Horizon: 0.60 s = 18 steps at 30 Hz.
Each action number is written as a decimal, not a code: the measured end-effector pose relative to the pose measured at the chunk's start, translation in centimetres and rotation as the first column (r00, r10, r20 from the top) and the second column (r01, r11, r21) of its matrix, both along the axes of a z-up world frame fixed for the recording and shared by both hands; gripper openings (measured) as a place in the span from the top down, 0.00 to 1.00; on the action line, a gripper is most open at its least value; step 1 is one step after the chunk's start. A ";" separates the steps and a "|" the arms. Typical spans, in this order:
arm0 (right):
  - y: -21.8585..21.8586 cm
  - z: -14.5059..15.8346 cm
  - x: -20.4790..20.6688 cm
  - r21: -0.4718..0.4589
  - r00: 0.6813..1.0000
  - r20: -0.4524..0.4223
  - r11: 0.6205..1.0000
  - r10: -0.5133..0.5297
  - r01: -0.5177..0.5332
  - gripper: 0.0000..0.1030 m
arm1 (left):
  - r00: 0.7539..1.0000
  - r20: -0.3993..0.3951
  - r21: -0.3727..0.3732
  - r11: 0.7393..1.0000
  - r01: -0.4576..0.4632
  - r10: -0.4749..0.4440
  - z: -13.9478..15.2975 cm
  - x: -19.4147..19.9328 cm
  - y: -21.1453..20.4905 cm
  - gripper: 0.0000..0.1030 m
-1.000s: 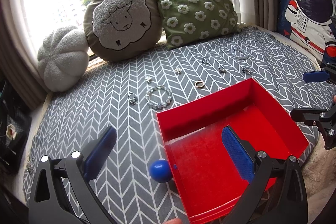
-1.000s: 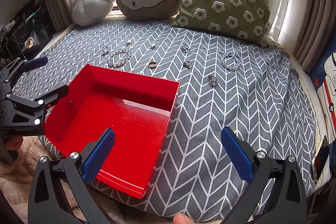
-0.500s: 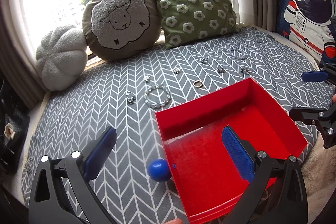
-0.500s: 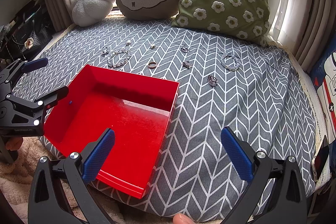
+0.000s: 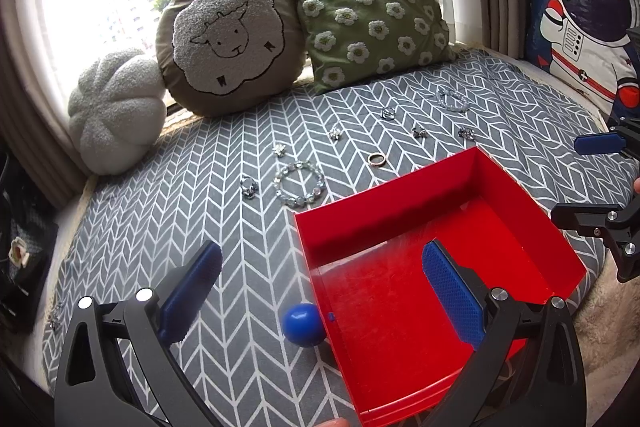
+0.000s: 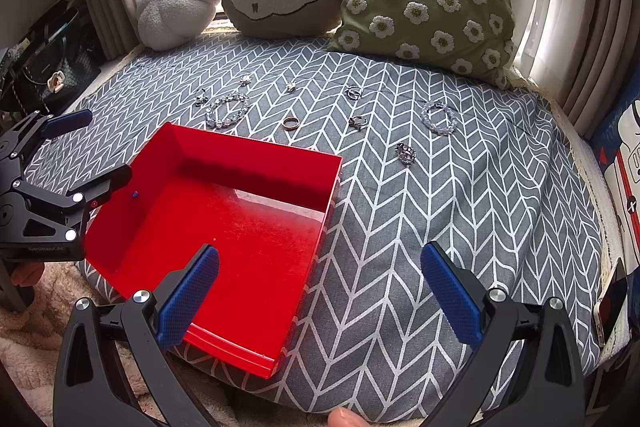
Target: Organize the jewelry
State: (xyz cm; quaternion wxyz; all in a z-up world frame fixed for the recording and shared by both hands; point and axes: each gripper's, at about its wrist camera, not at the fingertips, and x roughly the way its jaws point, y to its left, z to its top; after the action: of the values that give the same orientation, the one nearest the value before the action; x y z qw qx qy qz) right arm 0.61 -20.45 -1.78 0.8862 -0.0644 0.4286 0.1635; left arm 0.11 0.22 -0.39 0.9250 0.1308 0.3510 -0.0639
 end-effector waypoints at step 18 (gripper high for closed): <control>0.1 -0.1 0.0 0.000 1.000 0.000 1.000 0.001 -0.001 0.04 | 1.000 0.003 -0.001 1.000 0.003 -0.003 0.0 0.0 -0.1 0.07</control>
State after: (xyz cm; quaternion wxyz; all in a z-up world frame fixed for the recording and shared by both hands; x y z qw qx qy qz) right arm 0.60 -20.37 -1.84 0.8862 -0.0646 0.4285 0.1637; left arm 0.06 0.07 -0.38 0.9254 0.1312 0.3494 -0.0654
